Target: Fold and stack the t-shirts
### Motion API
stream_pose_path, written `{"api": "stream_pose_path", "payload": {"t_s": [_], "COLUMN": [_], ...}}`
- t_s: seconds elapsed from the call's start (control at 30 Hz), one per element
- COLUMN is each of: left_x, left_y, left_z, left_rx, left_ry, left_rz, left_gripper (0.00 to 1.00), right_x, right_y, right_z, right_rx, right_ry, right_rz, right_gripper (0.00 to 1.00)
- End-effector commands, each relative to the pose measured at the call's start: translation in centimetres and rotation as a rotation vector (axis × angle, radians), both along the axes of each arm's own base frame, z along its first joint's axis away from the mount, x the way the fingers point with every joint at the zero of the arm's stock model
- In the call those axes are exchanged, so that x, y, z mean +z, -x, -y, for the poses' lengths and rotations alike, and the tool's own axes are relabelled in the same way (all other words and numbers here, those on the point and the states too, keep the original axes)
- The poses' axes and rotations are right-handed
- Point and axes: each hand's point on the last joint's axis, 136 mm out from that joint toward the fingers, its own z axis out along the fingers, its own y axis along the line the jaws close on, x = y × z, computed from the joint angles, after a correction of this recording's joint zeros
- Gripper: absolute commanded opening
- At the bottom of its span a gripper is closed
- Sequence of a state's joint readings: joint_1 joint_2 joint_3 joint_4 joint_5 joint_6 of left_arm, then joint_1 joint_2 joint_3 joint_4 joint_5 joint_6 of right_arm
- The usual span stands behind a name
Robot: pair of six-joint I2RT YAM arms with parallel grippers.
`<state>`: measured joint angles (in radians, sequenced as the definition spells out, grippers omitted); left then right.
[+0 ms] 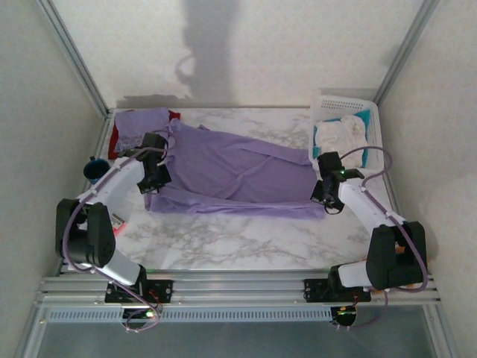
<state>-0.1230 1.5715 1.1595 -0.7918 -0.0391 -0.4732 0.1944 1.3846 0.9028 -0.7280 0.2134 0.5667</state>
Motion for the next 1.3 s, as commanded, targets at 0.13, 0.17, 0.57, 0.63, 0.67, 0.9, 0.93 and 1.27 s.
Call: {"api": "stream_pose_path", "payload": {"t_s": [0.13, 0.17, 0.57, 0.63, 0.67, 0.9, 0.93, 1.27], "left_x": [-0.6, -0.5, 0.0, 0.3, 0.5, -1.6, -1.8, 1.0], "left_y": [-1.7, -1.8, -2.6, -2.9, -3.2, -5.4, -5.6, -6.6], "left_z": [-0.3, -0.4, -1.2, -1.2, -1.2, -1.1, -1.1, -2.9], "left_rx": [-0.017, -0.017, -0.010, -0.009, -0.008, -0.006, -0.009, 0.024], "left_ry": [0.039, 0.039, 0.059, 0.064, 0.068, 0.135, 0.135, 0.083], "left_rz": [0.004, 0.009, 0.028, 0.045, 0.060, 0.067, 0.065, 0.139], "left_gripper": [0.00, 0.00, 0.00, 0.00, 0.00, 0.00, 0.00, 0.46], "right_x": [0.7, 0.6, -0.4, -0.4, -0.5, -1.1, -1.0, 2.5], "right_y": [-2.3, -2.4, -4.6, -4.9, -5.1, -6.0, -6.0, -4.3], "right_z": [0.1, 0.0, -0.4, -0.4, -0.4, -0.6, -0.8, -1.2], "right_rx": [0.036, 0.039, 0.063, 0.060, 0.061, 0.046, 0.053, 0.066], "right_ry": [0.041, 0.041, 0.053, 0.055, 0.053, 0.052, 0.041, 0.028], "right_rz": [0.031, 0.032, 0.027, 0.026, 0.026, 0.008, 0.005, 0.028], "right_gripper": [0.00, 0.00, 0.00, 0.00, 0.00, 0.11, 0.14, 0.34]}}
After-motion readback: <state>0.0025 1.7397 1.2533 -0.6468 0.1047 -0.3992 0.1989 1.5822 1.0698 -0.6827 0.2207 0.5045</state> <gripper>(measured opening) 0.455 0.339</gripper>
